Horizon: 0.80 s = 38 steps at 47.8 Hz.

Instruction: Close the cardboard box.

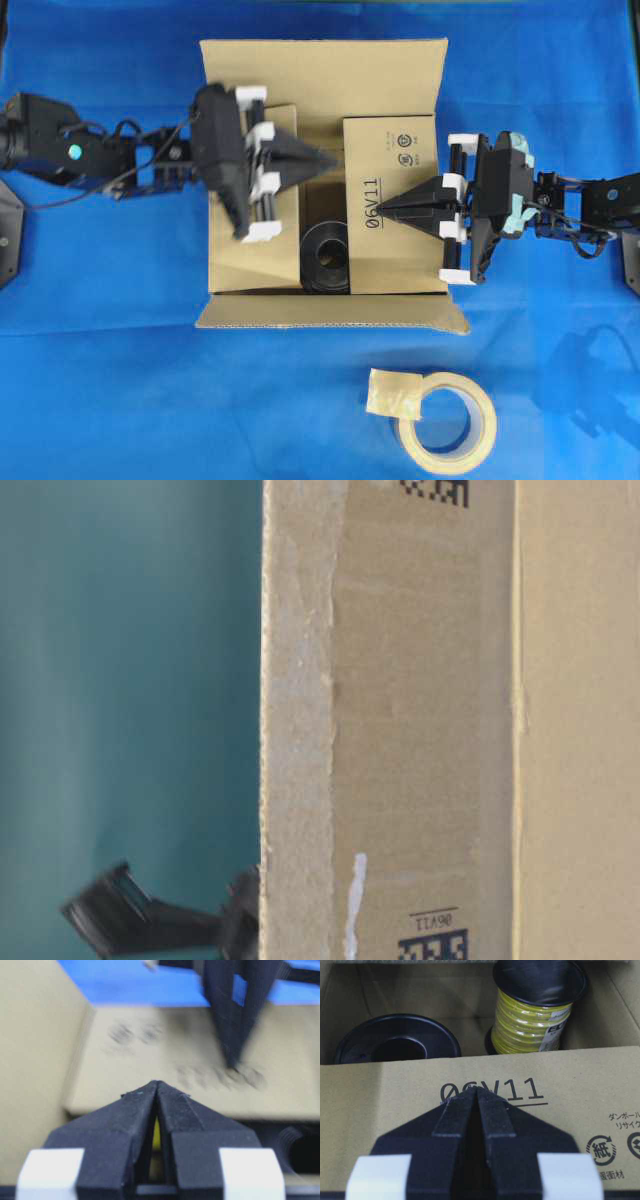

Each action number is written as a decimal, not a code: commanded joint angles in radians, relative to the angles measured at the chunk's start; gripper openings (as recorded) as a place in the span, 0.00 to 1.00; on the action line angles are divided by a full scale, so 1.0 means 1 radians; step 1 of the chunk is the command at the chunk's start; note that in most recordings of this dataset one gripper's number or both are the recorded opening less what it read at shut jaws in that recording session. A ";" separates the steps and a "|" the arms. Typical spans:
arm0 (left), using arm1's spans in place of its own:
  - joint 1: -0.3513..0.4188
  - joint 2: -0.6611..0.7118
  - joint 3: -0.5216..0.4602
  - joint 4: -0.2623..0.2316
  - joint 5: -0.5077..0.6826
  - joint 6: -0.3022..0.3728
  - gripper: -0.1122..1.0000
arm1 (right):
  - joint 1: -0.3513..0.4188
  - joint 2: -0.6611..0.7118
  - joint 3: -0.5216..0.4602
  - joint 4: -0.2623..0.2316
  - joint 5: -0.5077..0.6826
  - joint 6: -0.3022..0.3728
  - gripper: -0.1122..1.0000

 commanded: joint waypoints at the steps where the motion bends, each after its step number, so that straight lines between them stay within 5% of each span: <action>1: 0.023 0.009 -0.064 -0.002 0.018 0.029 0.10 | 0.003 -0.005 -0.015 0.002 -0.003 -0.002 0.10; 13: 0.077 0.067 -0.161 0.003 0.071 0.069 0.10 | 0.005 -0.005 -0.015 0.002 -0.003 -0.002 0.10; 38: 0.095 0.152 -0.172 0.003 0.052 0.058 0.10 | 0.006 -0.005 -0.015 0.002 -0.002 -0.002 0.10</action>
